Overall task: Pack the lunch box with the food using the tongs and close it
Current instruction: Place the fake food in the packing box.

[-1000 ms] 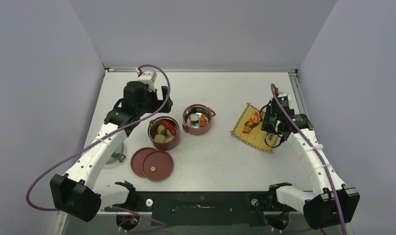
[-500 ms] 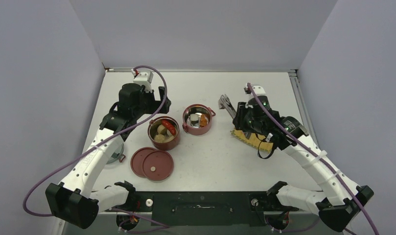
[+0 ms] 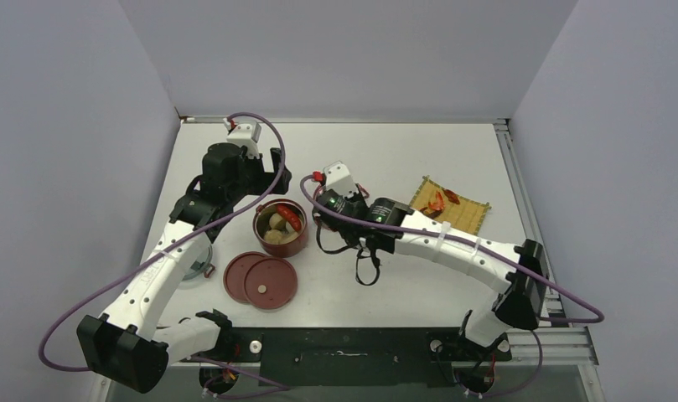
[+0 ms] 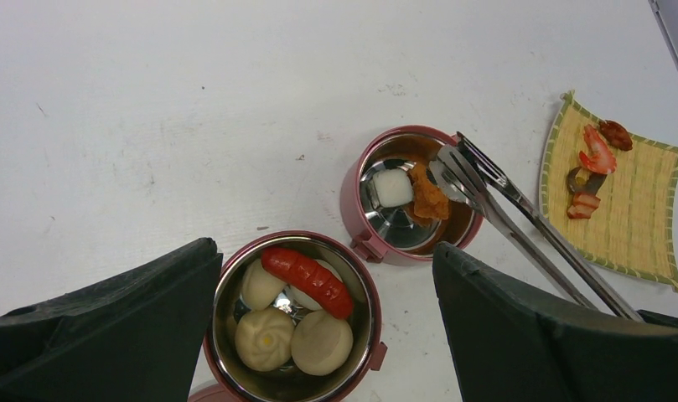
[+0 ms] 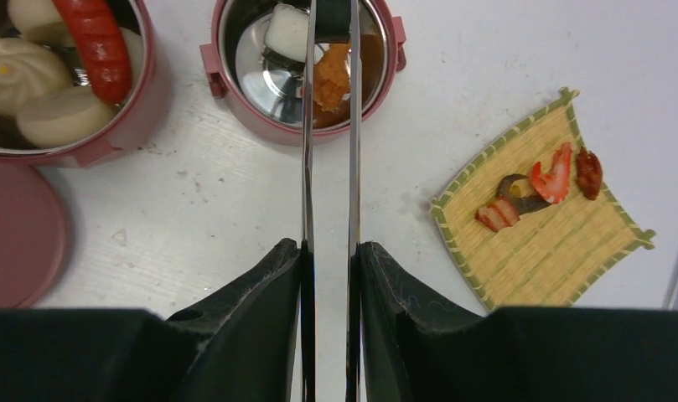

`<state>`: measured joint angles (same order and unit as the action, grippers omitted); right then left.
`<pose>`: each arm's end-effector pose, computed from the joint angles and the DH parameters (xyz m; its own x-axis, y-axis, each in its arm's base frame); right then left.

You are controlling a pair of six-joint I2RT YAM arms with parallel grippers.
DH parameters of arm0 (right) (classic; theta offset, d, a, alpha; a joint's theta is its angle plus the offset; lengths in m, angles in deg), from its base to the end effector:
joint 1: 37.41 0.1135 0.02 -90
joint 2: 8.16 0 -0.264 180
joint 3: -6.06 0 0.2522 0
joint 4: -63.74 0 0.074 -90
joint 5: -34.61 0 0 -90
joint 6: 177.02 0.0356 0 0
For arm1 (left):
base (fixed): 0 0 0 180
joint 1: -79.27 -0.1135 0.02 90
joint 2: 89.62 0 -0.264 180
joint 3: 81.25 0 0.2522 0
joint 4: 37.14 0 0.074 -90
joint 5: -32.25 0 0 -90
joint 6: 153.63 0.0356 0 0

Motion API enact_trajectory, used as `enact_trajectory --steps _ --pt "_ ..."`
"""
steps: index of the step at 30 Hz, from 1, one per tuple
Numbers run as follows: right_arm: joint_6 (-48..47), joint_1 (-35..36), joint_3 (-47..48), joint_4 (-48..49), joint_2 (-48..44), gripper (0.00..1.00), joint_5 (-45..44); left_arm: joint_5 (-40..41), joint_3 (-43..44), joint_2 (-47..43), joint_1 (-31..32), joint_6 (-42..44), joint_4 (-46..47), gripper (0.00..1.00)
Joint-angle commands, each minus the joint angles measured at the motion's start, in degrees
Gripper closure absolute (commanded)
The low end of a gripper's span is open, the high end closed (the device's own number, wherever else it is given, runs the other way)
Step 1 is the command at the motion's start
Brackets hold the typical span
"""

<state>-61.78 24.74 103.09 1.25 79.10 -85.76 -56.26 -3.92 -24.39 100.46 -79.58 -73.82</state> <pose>0.1651 0.2740 0.3367 -0.6005 -0.3490 -0.7194 -0.4021 0.9095 -0.1056 0.2387 -0.0915 0.3605 -0.4661 -0.1139 -0.8773 0.2197 0.9457 -0.2395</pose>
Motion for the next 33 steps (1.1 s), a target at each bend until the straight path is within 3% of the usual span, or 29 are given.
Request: enact_trajectory --steps 1,15,33 --pt "-2.7 1.5 5.5 -2.7 4.9 0.83 -13.2 0.6 0.5 -1.4 -0.4 0.6 2.7 0.03" --pt "-7.0 1.6 4.6 1.2 10.3 0.81 -14.7 -0.4 0.6 -1.6 -0.3 0.2 2.7 0.03" --pt "-10.9 -3.9 1.1 7.8 11.5 0.79 -2.9 -0.5 0.4 -1.3 -0.4 0.1 2.8 0.03"
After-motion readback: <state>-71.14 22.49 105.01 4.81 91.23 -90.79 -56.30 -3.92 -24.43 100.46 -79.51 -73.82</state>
